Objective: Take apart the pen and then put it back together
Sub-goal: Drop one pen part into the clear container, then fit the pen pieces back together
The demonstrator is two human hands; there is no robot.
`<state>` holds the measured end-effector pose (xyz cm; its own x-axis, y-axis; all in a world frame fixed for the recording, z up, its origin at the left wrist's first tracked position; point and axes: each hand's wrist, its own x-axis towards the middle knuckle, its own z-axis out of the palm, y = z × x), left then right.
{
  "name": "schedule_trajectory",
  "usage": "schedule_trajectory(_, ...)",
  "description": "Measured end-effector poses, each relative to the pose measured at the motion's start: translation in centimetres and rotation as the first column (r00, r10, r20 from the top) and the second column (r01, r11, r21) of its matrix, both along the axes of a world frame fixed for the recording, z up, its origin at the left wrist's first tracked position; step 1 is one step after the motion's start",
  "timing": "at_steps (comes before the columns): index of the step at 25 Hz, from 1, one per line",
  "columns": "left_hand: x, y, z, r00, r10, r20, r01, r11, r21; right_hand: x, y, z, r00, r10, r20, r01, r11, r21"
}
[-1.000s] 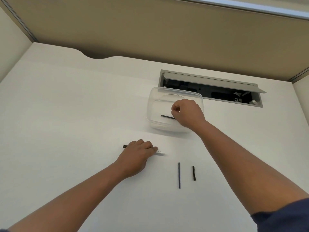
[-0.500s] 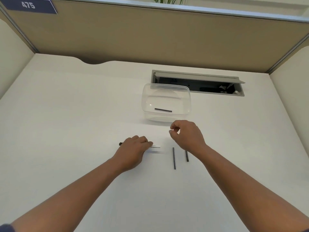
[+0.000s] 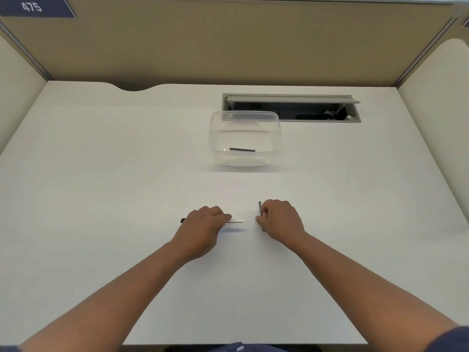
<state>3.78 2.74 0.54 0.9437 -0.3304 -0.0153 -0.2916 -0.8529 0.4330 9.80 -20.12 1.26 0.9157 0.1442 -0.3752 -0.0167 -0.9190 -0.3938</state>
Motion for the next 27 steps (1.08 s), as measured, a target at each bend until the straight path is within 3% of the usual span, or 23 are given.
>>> schedule_trajectory(7, -1.8, -0.2, 0.6, 0.997, 0.029, -0.069, -0.031, 0.999, -0.04, -1.4, 0.3, -0.6, 1.0, -0.003, -0.017, 0.003, 1.0, -0.024)
schedule_trajectory(14, -2.6, -0.7, 0.9, 0.991, 0.049, -0.122, -0.057, 0.996, -0.069, -2.7, -0.4, -0.6, 0.988, -0.11, -0.107, 0.128, 0.975, 0.182)
schedule_trajectory(21, -2.6, -1.1, 1.2, 0.981, 0.092, -0.168, -0.117, 0.983, -0.143, -3.6, -0.8, 2.0, 0.927, -0.262, -0.268, 0.373, 0.7, 0.608)
schedule_trajectory(27, -2.6, -1.5, 1.8, 0.972, 0.131, -0.195, -0.172, 0.962, -0.212, -4.0, -0.9, 4.3, 0.884, -0.272, -0.38, 0.466, 0.448, 0.763)
